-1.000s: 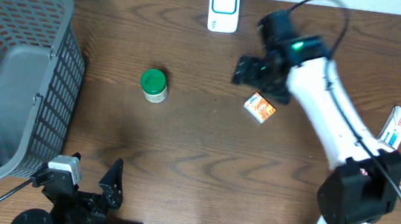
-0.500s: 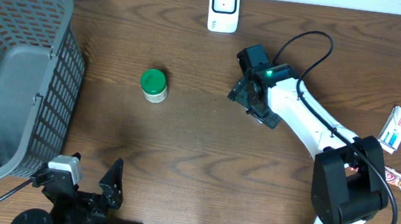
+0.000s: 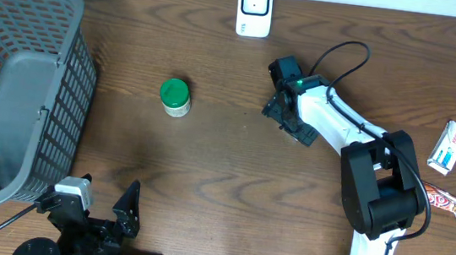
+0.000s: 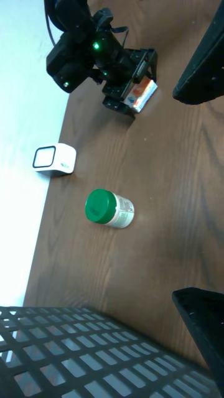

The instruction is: Scan the item barcode

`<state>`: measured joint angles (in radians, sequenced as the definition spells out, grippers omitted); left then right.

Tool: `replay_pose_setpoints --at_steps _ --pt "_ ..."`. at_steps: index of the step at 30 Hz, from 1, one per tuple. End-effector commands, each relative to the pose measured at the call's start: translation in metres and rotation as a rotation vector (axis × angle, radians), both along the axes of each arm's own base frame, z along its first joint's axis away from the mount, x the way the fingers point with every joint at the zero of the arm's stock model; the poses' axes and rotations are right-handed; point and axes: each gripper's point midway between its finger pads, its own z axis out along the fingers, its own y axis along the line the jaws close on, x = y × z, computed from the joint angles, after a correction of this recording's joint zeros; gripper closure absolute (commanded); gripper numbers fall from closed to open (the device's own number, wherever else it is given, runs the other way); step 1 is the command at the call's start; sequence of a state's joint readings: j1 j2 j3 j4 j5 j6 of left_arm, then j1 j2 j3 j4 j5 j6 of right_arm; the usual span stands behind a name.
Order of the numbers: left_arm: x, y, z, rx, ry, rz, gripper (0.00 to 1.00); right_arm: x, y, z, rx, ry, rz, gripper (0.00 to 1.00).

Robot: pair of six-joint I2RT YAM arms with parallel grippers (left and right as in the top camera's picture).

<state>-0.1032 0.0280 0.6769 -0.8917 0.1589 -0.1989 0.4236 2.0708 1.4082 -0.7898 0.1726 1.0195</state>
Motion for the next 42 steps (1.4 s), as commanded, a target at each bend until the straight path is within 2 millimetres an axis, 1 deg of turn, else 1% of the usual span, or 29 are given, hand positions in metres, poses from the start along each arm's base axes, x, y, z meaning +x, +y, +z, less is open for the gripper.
replay_pose_setpoints --at_steps 1,2,3,4,5,9,11,13,15,16,17,19,22,23,25,26,27,28,29,31,33,34,36,37,38,39,40,41,42 --pt "-0.001 -0.002 0.001 -0.001 -0.005 -0.015 0.06 0.000 -0.004 -0.005 -0.029 0.004 -0.005 0.12" --pt "-0.001 -0.002 0.001 -0.001 -0.005 -0.015 0.06 0.000 -0.004 -0.005 -0.032 0.005 0.013 0.15" --pt "-0.001 -0.002 0.001 -0.001 -0.005 -0.015 0.06 0.001 -0.006 -0.004 -0.047 0.004 0.045 0.23" --pt "-0.001 -0.002 0.001 -0.001 -0.005 -0.015 0.06 0.002 -0.006 -0.004 -0.056 0.004 0.072 0.36" --pt "-0.001 -0.002 0.001 -0.001 -0.005 -0.015 0.06 0.004 -0.008 -0.003 -0.080 0.008 0.154 0.52" --pt "-0.001 -0.002 0.001 -0.001 -0.005 -0.015 0.06 -0.003 -0.009 -0.003 -0.121 0.055 0.330 0.51" --pt "-0.001 -0.002 0.001 -0.001 -0.005 -0.015 0.06 -0.006 -0.005 -0.002 -0.144 0.078 0.469 0.53" --pt "-0.001 -0.002 0.001 -0.001 -0.005 -0.015 0.06 -0.007 0.000 0.002 -0.161 0.084 0.583 0.53" --pt "-0.001 -0.002 0.001 -0.001 -0.005 -0.015 0.06 -0.009 0.007 0.008 -0.173 0.084 0.703 0.50" --pt "-0.001 -0.002 0.001 -0.001 -0.005 -0.015 0.06 -0.011 0.015 0.011 -0.165 0.085 0.794 0.48" --pt "-0.001 -0.002 0.001 -0.001 -0.005 -0.015 0.06 -0.015 0.023 0.016 -0.157 0.085 0.882 0.47" --pt "-0.001 -0.002 0.001 -0.001 -0.005 -0.015 0.05 -0.024 0.033 0.027 -0.157 0.087 0.978 0.44" --pt "-0.001 -0.002 0.001 -0.001 -0.005 -0.015 0.06 -0.047 0.045 0.049 -0.176 0.108 1.105 0.33" --pt "-0.001 -0.002 0.001 -0.001 -0.005 -0.015 0.06 -0.056 0.049 0.057 -0.188 0.116 1.154 0.27" --pt "-0.001 -0.002 0.001 -0.001 -0.005 -0.015 0.06 -0.068 0.051 0.072 -0.233 0.118 1.195 0.24" --pt "-0.001 -0.002 0.001 -0.001 -0.005 -0.015 0.06 -0.072 0.052 0.076 -0.240 0.118 1.207 0.20" --pt "-0.001 -0.002 0.001 -0.001 -0.005 -0.015 0.06 -0.077 0.055 0.080 -0.241 0.115 1.221 0.09" --pt "-0.001 -0.002 0.001 -0.001 -0.005 -0.015 0.06 -0.080 0.057 0.083 -0.243 0.112 1.231 0.02" --pt "-0.001 -0.002 0.001 -0.001 -0.005 -0.015 0.06 -0.081 0.059 0.085 -0.246 0.107 1.235 0.01" --pt "-0.001 -0.002 0.001 -0.001 -0.005 -0.015 0.06 -0.079 0.062 0.086 -0.229 0.083 1.165 0.01" --pt "-0.001 -0.002 0.001 -0.001 -0.005 -0.015 0.06 -0.078 0.063 0.086 -0.182 0.053 0.964 0.01" --pt "-0.001 -0.002 0.001 -0.001 -0.005 -0.015 0.06 -0.079 0.064 0.085 -0.128 0.032 0.743 0.01" --pt "-0.001 -0.002 0.001 -0.001 -0.005 -0.015 0.06 -0.081 0.067 0.085 -0.069 0.017 0.551 0.01" --pt "-0.001 -0.002 0.001 -0.001 -0.005 -0.015 0.06 -0.081 0.072 0.084 -0.003 -0.002 0.335 0.01" --pt "-0.001 -0.002 0.001 -0.001 -0.005 -0.015 0.06 -0.083 0.074 0.084 0.031 -0.001 0.241 0.01" --pt "-0.001 -0.002 0.001 -0.001 -0.005 -0.015 0.06 -0.085 0.080 0.083 0.088 0.002 0.115 0.06" --pt "-0.001 -0.002 0.001 -0.001 -0.005 -0.015 0.05 -0.083 0.084 0.084 0.125 -0.005 0.051 0.20" --pt "-0.001 -0.002 0.001 -0.001 -0.005 -0.015 0.06 -0.076 0.089 0.085 0.154 -0.035 0.007 0.40" --pt "-0.001 -0.002 0.001 -0.001 -0.005 -0.015 0.06 -0.064 0.094 0.088 0.173 -0.087 -0.011 0.57"
